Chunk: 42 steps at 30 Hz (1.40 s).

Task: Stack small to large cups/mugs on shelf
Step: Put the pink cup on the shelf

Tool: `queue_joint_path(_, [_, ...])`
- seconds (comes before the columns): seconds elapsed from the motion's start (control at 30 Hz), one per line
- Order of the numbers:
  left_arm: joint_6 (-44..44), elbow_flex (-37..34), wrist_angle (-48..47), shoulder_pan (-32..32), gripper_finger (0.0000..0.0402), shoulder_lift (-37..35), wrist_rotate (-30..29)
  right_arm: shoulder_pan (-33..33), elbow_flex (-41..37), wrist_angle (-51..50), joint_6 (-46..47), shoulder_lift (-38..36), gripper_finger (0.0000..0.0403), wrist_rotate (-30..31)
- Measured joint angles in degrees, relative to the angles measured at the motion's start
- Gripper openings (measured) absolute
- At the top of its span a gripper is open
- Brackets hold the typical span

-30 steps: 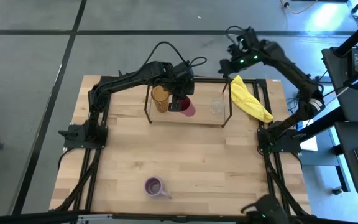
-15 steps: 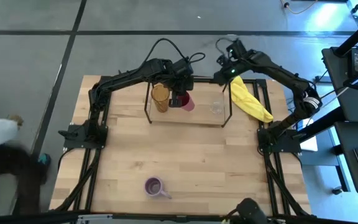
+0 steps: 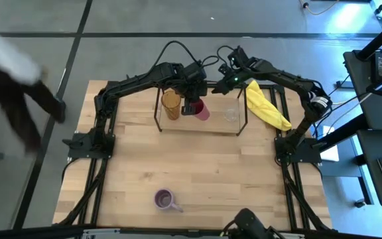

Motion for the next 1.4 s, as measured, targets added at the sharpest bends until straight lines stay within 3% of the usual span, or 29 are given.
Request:
queue_joint_path(0.2, [-0.59, -0.01, -1.62, 0.40, 0.0002, 0.00, -0.13, 0.53, 0.04, 1.99, 0.51, 0.20, 0.0074, -0.03])
queue_joint_path(0.43, [-0.17, -0.01, -2.99, 0.60, 0.0002, 0.00, -1.08, 3.56, 0.04, 7.15, 0.81, 0.15, 0.0074, -6.29])
queue_joint_path(0.77, [0.04, -0.01, -3.99, 1.30, 0.0002, 0.00, -1.12, 6.41, 0.04, 2.44, -0.75, 0.37, 0.0063, 5.45])
queue_joint_path(1.0, [0.04, -0.06, -4.10, 2.11, 0.0002, 2.13, -1.16, 6.07, 0.04, 1.85, 0.84, 0.37, 0.0008, 6.76])
queue_joint_path(1.4, [0.09, -0.05, -3.86, 1.78, 0.0002, 4.04, -1.14, 5.99, 0.07, 0.59, 1.68, 0.39, 0.0003, 7.09])
